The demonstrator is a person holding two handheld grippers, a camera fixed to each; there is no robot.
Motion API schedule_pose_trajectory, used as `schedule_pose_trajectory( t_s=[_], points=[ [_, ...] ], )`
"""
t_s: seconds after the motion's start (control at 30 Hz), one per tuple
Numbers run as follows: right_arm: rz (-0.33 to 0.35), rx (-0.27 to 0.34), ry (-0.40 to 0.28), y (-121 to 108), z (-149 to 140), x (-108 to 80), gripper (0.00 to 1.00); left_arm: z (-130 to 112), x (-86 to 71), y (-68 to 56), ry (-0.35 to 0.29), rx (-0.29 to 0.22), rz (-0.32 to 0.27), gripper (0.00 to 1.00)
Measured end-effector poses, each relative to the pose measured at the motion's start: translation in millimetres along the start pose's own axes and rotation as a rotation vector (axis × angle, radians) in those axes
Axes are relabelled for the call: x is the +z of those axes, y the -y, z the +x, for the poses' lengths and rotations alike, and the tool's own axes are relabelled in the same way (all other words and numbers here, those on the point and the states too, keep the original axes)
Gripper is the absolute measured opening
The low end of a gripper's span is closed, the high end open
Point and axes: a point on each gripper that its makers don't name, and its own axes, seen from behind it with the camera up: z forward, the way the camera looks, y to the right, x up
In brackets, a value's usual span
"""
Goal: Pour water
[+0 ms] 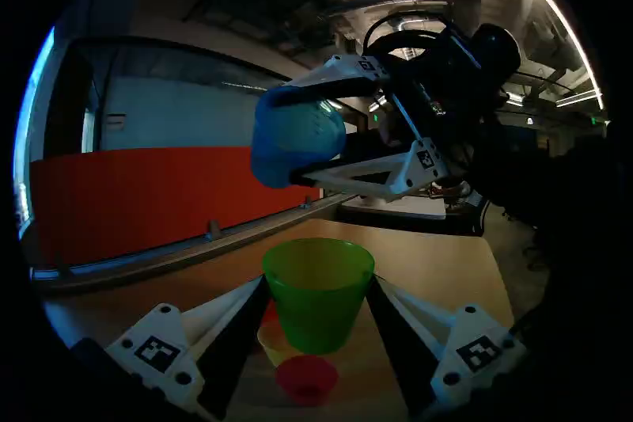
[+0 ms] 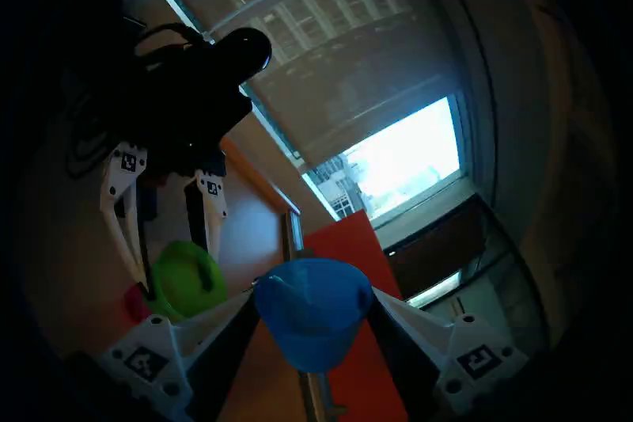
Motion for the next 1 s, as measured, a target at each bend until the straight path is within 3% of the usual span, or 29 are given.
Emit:
schedule_pose_trajectory(
  t_s=[0.57,1.0],
  points=[
    [-0.028,-0.093,0.014,-6.2,2.9,1.7,0.91,2.3,-1.4,-2.2,-0.001,0.006,-0.002,0.85],
    [-0.039,-0.123,0.011,-12.1,7.7,2.7,0.91,1.8,-0.3,-1.7,-0.002,0.003,-0.004,0.85]
  ],
)
